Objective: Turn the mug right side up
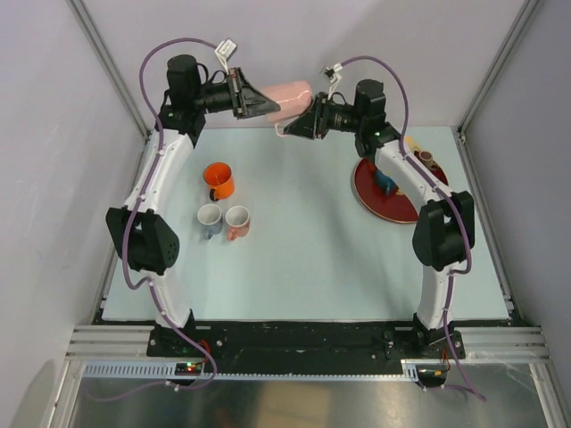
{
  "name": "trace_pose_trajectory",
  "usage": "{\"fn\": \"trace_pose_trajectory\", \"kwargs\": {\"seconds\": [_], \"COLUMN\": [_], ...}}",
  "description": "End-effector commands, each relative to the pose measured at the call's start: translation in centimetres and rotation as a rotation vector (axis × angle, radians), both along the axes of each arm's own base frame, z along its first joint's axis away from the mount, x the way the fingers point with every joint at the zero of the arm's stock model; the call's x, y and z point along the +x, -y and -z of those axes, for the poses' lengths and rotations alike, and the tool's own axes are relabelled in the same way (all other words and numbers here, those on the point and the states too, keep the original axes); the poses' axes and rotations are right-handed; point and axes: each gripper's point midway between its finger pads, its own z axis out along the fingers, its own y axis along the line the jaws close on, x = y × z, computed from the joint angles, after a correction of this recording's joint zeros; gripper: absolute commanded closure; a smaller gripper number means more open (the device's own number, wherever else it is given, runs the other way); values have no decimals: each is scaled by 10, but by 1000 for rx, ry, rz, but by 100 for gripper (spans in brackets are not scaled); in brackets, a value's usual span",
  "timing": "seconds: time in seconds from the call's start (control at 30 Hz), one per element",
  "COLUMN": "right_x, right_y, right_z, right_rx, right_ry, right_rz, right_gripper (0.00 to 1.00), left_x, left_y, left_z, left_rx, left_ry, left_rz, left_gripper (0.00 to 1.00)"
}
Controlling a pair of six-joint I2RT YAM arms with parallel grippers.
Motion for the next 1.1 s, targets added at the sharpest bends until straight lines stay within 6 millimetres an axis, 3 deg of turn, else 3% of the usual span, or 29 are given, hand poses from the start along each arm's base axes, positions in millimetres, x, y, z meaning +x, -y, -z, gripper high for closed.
{"fn": "trace_pose_trajectory", "kwargs": {"seconds": [0.0, 0.13, 0.17, 0.23, 0.3, 0.5, 0.63, 0.73, 1.07], "right_x": [-30, -35, -35, -37, -40, -31, -30, -34, -40], "right_y": [-34, -22, -14, 4, 29, 113, 148, 156, 155], "right_z": [3, 12, 14, 26, 31, 62, 77, 81, 91], "right_rx": [3, -27, -36, -66, -98, -184, -237, -255, -267], "right_ry": [35, 29, 25, 4, -13, -155, -186, -167, -174], "right_rz": [-112, -106, -98, -79, -29, 213, 317, 329, 332], "right_gripper": [60, 39, 33, 11, 3, 1, 0, 1, 1], "left_x": [-16, -1, 3, 13, 22, 40, 40, 37, 38], "left_y": [8, 0, -3, -12, -24, -60, -69, -70, -69], "left_z": [-35, -20, -14, 1, 19, 87, 124, 151, 212], "left_rx": [-53, -22, -6, 49, 129, 411, 562, 664, 827], "left_ry": [139, 103, 90, 57, 23, -133, -210, -259, -331], "left_rz": [18, -62, -89, -165, -254, -497, -555, -558, -554], "left_gripper": [94, 99, 100, 100, 100, 100, 100, 100, 100]}}
